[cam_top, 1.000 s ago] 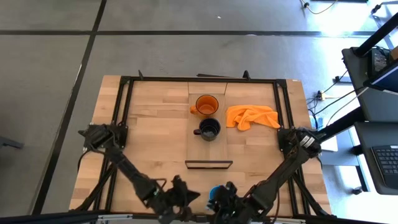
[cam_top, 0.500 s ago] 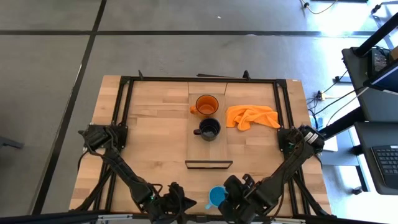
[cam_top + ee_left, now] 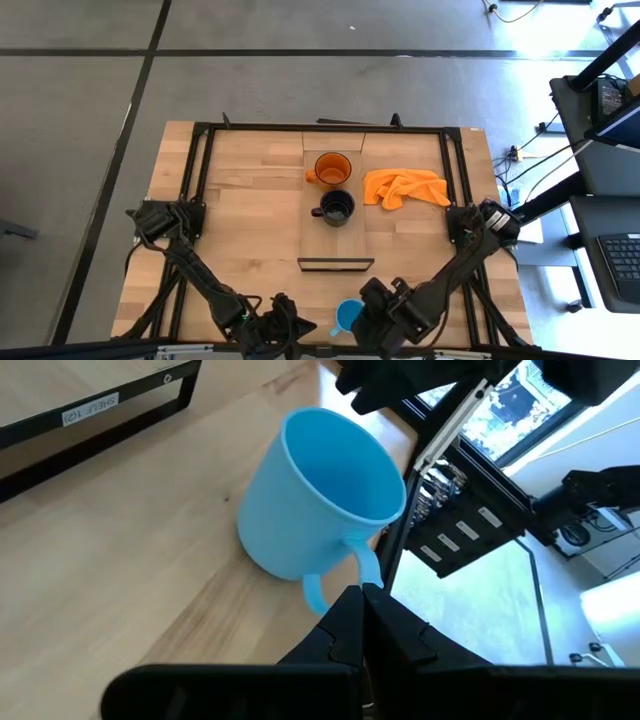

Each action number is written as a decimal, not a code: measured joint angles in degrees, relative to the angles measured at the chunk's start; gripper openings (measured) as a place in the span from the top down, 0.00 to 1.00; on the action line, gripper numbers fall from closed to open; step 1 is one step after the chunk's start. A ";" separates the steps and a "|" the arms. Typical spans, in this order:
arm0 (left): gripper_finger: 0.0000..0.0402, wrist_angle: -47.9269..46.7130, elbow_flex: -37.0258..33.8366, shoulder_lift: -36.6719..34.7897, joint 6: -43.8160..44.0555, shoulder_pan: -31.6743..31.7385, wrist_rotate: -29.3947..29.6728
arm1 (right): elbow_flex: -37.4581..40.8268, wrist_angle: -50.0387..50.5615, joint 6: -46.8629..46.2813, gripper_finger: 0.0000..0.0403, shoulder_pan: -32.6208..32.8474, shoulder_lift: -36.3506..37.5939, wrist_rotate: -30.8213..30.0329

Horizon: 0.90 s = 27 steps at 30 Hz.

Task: Stack small to large cups/mugs on shelf
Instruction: Put the blue mug on the shelf

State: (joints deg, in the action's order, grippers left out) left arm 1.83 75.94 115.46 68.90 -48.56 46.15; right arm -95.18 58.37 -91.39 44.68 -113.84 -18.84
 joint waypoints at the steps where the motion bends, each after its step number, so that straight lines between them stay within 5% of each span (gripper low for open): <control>1: 1.00 0.00 0.00 0.00 0.00 0.00 0.04 | 0.00 -0.09 0.11 0.70 -0.24 0.00 -0.34; 7: 1.00 -0.03 0.00 0.00 0.00 0.00 0.24 | 0.00 -0.95 0.37 0.60 -1.24 -0.52 0.18; 14: 1.00 -0.07 0.00 0.00 -0.02 0.00 0.60 | 0.00 -1.21 0.43 0.61 -1.18 -2.64 1.94; 27: 1.00 -1.12 0.00 0.00 -0.02 0.04 1.11 | 0.00 -0.75 0.35 0.86 -1.53 -2.86 2.07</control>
State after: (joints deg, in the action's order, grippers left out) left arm 0.71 75.94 115.46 68.88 -48.51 47.27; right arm -95.18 57.63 -91.05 43.16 -116.71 -16.78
